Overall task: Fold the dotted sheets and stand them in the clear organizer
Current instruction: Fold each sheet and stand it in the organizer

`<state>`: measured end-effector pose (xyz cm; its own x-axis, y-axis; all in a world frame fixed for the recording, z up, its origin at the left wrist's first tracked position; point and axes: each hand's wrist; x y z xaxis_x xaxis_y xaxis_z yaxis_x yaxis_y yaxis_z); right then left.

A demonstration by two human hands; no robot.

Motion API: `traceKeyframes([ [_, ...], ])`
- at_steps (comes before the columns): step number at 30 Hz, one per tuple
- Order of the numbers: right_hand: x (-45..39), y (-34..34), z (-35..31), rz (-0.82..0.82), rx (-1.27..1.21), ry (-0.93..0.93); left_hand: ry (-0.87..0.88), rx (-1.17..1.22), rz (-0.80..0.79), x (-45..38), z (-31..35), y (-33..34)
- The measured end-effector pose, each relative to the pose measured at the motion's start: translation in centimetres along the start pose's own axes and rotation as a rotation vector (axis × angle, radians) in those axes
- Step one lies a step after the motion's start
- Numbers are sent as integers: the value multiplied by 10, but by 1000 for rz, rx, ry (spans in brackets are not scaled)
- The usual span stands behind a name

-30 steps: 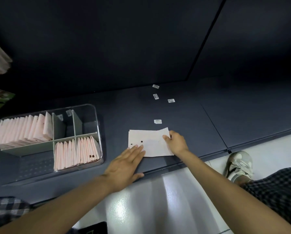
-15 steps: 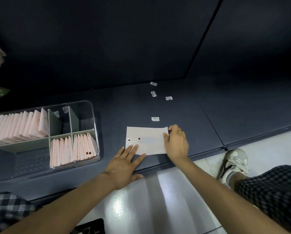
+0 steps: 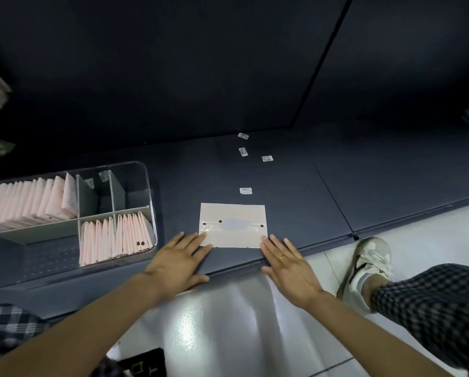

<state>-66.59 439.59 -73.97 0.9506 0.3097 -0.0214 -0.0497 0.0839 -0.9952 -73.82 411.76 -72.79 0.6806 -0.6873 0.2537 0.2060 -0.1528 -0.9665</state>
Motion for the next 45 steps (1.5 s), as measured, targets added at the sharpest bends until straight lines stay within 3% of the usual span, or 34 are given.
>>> traceKeyframes([
  [8,-18,-6,16,229,-122,-76,-18,100,92,7,-10,0],
  [19,-45,-8,19,301,-62,-153,-68,130,177,-26,-1,-7],
  [22,-49,-13,16,261,-189,-93,-102,139,208,-34,1,-6],
  [27,-54,-18,28,-44,-643,152,-176,321,287,-44,-3,-8],
  [35,-97,-20,32,-27,-810,528,-598,840,454,-64,4,-20],
  [37,-107,-20,32,-77,-778,589,-559,712,559,-65,10,-21],
  [39,-115,-20,32,-127,-735,614,-413,537,579,-66,17,-20],
  [42,-122,-21,32,-179,-695,646,-196,282,436,-67,28,-15],
  [45,-125,-20,32,-217,-683,666,-176,-22,277,-69,34,-14],
])
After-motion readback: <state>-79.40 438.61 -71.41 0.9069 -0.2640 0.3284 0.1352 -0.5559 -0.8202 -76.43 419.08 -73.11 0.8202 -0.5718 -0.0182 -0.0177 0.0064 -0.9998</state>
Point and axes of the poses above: each hand's wrist, its own x-axis away from the middle knuckle, its own y-axis out of the palm, z = x × y, and after that the axes turned 4 degrees about z, right-handed
